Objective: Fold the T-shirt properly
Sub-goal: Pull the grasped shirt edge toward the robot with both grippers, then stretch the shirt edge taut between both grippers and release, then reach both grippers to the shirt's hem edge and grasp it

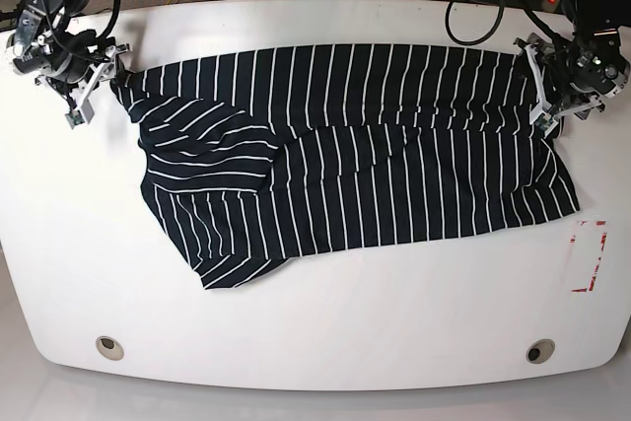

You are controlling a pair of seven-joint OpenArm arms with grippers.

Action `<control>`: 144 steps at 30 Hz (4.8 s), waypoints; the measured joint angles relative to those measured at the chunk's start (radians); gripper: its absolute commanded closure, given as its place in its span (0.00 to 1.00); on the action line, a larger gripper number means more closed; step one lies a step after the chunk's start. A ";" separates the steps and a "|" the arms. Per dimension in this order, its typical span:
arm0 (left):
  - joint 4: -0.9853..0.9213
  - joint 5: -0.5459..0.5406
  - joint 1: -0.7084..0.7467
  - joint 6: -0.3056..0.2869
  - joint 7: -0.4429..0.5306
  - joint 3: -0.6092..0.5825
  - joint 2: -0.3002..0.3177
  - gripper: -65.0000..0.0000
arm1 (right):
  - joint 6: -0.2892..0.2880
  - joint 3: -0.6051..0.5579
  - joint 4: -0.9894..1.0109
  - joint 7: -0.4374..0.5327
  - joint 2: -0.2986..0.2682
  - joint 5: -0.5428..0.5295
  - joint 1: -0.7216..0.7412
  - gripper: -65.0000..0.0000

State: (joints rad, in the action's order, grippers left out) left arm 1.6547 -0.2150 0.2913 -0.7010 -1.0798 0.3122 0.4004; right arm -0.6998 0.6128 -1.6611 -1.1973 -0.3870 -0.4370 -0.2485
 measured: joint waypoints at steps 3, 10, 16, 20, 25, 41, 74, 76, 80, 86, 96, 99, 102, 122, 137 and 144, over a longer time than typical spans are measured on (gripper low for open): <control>-0.001 -0.006 0.001 0.000 0.001 0.000 0.005 0.32 | 0.000 -0.003 0.000 0.001 -0.042 -0.008 0.000 0.42; 0.002 0.001 0.000 0.000 -0.001 0.002 0.006 0.31 | 0.002 0.003 -0.002 0.000 -0.095 0.013 0.000 0.42; 0.081 -0.072 -0.003 0.001 -0.056 0.076 -0.008 0.31 | 0.000 0.051 -0.010 -0.081 -0.053 -0.134 -0.009 0.42; 0.133 -0.159 -0.010 0.001 -0.118 0.146 -0.004 0.30 | 0.001 0.142 -0.020 -0.137 -0.010 -0.312 -0.031 0.42; 0.214 -0.301 -0.011 0.003 -0.190 0.246 -0.008 0.30 | 0.003 0.132 -0.020 -0.157 0.025 -0.474 -0.050 0.42; -0.028 -0.328 -0.011 0.004 -0.119 0.305 -0.012 0.31 | 0.003 0.134 -0.016 -0.151 0.146 -0.184 0.008 0.42; -0.032 -0.334 0.133 0.001 -0.050 0.319 -0.005 0.98 | 0.003 0.139 -0.092 -0.153 0.124 -0.203 -0.093 0.92; -0.009 -0.336 0.150 0.001 -0.048 0.319 -0.006 0.98 | 0.003 0.139 -0.109 -0.149 0.124 -0.231 -0.117 0.91; 0.006 -0.336 0.161 0.002 -0.045 0.315 -0.002 0.94 | 0.003 0.139 -0.111 -0.151 0.124 -0.259 -0.148 0.69; 0.006 -0.332 0.156 0.002 -0.045 0.314 -0.002 0.40 | 0.003 0.155 -0.143 -0.159 0.126 -0.260 -0.146 0.18; 0.047 -0.329 0.030 0.003 -0.198 0.315 0.008 0.40 | 0.003 0.210 -0.182 -0.167 0.076 -0.249 -0.057 0.32; 0.083 -0.335 -0.020 0.004 -0.219 0.315 0.008 0.40 | 0.004 0.188 -0.129 -0.150 0.056 -0.255 0.024 0.32; 0.092 -0.334 -0.076 0.003 -0.223 0.314 0.005 0.40 | 0.002 0.150 -0.046 -0.157 0.060 -0.227 0.114 0.32; -0.349 -0.317 -0.489 0.004 0.026 0.141 0.006 0.40 | 0.006 -0.214 0.661 0.201 0.051 0.165 0.713 0.32; -0.522 -0.240 -0.536 0.005 0.147 0.074 0.008 0.40 | 0.007 -0.404 1.155 0.642 0.035 0.168 0.880 0.34; -0.521 -0.230 -0.537 0.004 0.150 0.079 0.008 0.39 | 0.008 -0.422 1.163 0.674 0.085 0.159 0.882 0.43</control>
State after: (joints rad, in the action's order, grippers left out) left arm 1.1339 -0.4446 -0.2462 -0.6968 -0.9298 0.3908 0.4080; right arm -0.6918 0.1913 -0.4980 -0.5232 -0.3016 -0.2783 0.6334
